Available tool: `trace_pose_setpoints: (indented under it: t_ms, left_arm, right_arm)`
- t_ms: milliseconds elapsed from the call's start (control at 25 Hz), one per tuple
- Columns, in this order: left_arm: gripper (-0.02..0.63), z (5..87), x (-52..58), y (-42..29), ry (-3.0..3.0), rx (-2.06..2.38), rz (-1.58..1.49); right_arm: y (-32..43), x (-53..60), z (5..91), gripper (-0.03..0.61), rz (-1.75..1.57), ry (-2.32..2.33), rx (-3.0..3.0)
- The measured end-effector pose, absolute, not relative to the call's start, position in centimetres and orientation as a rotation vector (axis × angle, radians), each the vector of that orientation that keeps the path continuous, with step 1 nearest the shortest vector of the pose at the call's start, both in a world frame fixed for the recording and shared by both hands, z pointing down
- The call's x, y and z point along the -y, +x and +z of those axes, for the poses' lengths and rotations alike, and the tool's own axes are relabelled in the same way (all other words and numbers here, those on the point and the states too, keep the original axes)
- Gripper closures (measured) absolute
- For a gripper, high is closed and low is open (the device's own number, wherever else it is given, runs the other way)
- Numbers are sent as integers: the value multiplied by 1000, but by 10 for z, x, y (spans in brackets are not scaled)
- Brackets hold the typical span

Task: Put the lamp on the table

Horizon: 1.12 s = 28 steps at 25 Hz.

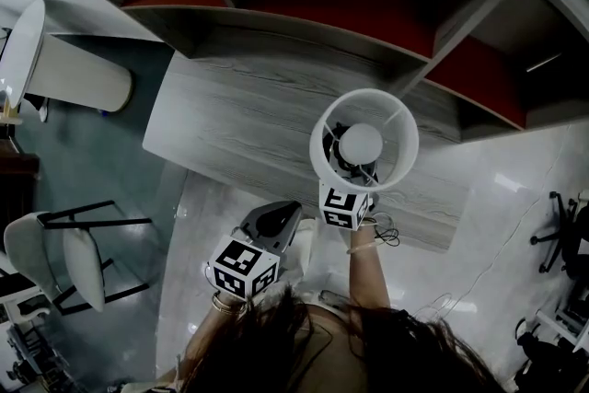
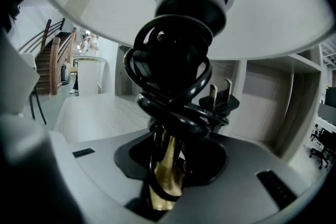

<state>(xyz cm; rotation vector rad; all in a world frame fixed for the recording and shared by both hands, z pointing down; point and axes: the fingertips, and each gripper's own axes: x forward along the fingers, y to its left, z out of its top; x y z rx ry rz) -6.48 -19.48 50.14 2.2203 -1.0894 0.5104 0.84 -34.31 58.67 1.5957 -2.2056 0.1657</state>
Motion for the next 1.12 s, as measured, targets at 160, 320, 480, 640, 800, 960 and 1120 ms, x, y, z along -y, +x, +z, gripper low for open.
trace_pose_setpoints:
  t_ms: [160, 320, 480, 640, 800, 960, 1120]
  left_arm:
    - [597, 501, 189, -67, 2227, 1084, 516]
    - [597, 502, 182, -68, 2233, 1067, 525]
    - [597, 499, 179, -67, 2249, 1056, 522]
    - [597, 497, 176, -67, 2254, 1048, 516]
    - [597, 491, 174, -66, 2265, 1032, 487]
    - [597, 488, 174, -66, 2286, 1019, 482]
    - [597, 488, 169, -66, 2301, 994, 480]
  right_arm:
    - [9, 342, 584, 482, 158, 1592, 2200]
    - [10, 337, 586, 471, 148, 1594, 2190]
    - [12, 335, 587, 465, 150, 1596, 2176]
    - [13, 333, 588, 460, 146, 1591, 2168]
    - [14, 330, 583, 456, 151, 1605, 2154]
    - [14, 329, 586, 454, 153, 1623, 2123]
    - [19, 316, 594, 454, 172, 1643, 2080]
